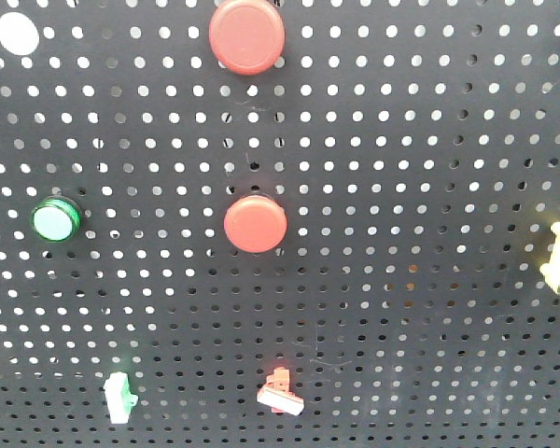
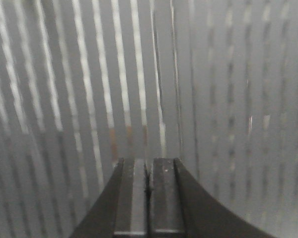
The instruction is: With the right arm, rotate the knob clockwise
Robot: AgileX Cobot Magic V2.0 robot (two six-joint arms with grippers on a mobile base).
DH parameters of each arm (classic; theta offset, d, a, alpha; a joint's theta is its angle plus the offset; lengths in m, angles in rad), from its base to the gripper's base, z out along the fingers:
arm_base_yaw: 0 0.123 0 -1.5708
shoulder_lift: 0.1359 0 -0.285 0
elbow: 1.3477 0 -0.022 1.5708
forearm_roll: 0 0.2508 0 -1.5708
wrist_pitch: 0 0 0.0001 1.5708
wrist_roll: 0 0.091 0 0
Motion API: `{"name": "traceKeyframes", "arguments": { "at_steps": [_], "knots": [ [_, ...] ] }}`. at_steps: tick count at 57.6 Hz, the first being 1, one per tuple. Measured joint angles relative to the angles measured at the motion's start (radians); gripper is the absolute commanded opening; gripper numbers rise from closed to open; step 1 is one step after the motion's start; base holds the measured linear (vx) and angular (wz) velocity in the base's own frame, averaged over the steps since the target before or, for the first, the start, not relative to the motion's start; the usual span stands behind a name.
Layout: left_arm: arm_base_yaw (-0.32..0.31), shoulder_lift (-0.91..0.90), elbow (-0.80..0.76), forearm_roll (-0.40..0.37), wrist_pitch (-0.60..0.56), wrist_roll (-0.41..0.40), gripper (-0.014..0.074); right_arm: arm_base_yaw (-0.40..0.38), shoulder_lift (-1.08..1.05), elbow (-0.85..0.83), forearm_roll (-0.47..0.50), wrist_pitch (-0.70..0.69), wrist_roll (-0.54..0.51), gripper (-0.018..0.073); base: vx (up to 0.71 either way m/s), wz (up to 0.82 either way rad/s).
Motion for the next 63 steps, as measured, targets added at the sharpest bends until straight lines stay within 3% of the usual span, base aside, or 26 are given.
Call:
{"name": "traceKeyframes", "arguments": {
  "at_steps": [15, 21, 29, 41, 55, 63],
  "knots": [
    [0.0, 0.0, 0.0, 0.0, 0.0, 0.0, -0.0006, 0.0, 0.317, -0.602, -0.108, 0.244, -0.107, -0.0009, 0.0, 0.0],
    [0.0, 0.0, 0.0, 0.0, 0.0, 0.0, -0.0006, 0.0, 0.508, -0.862, -0.117, 0.325, -0.124, -0.0009, 0.0, 0.0],
    [0.0, 0.0, 0.0, 0.0, 0.0, 0.0, -0.0006, 0.0, 0.662, -1.088, -0.087, 0.409, -0.12, -0.0009, 0.0, 0.0],
    [0.0, 0.0, 0.0, 0.0, 0.0, 0.0, -0.0006, 0.043, 0.756, -1.218, 0.026, 0.445, -0.156, -0.0009, 0.0, 0.0],
    [0.0, 0.0, 0.0, 0.0, 0.0, 0.0, -0.0006, 0.224, 0.831, -1.23, 0.139, 0.503, -0.508, -0.0009, 0.0, 0.0],
    [0.0, 0.0, 0.0, 0.0, 0.0, 0.0, -0.0006, 0.244, 0.837, -1.23, 0.146, 0.511, -0.568, -0.0006, 0.0, 0.0]
  ]
}}
